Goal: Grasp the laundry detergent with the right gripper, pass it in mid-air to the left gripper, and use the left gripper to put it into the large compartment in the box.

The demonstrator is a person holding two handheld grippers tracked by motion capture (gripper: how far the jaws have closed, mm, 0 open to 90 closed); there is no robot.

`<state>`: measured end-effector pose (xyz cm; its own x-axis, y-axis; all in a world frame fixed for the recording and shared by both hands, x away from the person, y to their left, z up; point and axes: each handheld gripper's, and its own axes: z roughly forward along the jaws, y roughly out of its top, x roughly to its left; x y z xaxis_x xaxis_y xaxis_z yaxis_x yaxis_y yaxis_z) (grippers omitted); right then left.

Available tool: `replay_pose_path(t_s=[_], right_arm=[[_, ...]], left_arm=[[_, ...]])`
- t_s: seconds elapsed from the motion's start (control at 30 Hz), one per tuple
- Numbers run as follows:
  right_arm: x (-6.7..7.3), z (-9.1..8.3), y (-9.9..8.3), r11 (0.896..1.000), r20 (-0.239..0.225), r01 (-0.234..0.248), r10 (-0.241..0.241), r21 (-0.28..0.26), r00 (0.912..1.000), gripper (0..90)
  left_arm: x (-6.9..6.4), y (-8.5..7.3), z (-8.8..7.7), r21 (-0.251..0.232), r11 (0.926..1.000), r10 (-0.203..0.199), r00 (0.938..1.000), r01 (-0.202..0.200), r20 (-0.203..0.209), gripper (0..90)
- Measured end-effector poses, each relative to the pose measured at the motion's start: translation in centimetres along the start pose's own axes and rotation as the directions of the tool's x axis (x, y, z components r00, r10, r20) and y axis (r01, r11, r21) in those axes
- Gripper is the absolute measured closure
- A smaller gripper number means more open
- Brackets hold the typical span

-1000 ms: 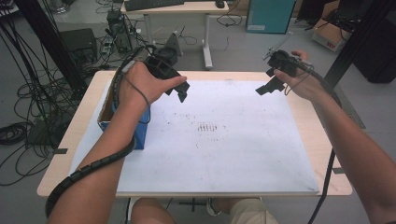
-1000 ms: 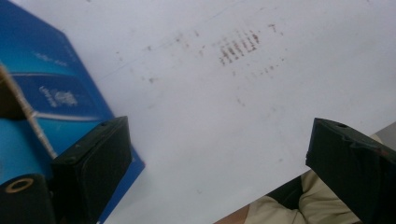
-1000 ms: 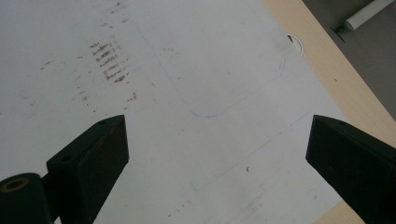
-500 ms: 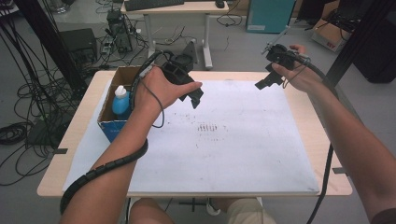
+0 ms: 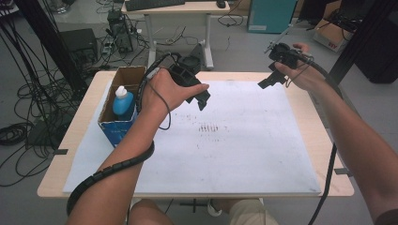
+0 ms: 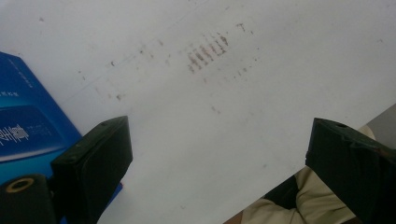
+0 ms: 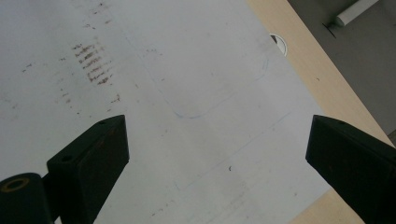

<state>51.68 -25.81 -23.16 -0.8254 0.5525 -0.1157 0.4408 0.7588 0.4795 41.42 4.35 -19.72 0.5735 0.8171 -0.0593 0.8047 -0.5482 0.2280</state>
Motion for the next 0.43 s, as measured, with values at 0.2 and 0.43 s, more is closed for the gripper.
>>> replay_pose_path(t_s=[0.2, 0.43], right_arm=[[-0.09, 0.2, -0.25, 1.0, -0.003, 0.001, -0.001, 0.002, 1.0, 6.1], [-0.18, 0.25, -0.56, 1.0, -0.005, -0.007, 0.007, -0.008, 1.0, 6.1]], left_arm=[[-0.15, 0.13, 0.02, -0.01, 0.9999, 0.004, 1.0, -0.004, -0.005, 7.4], [-0.13, 0.23, 0.25, -0.04, 0.9992, 0.002, 1.0, -0.002, 0.003, 7.1]])
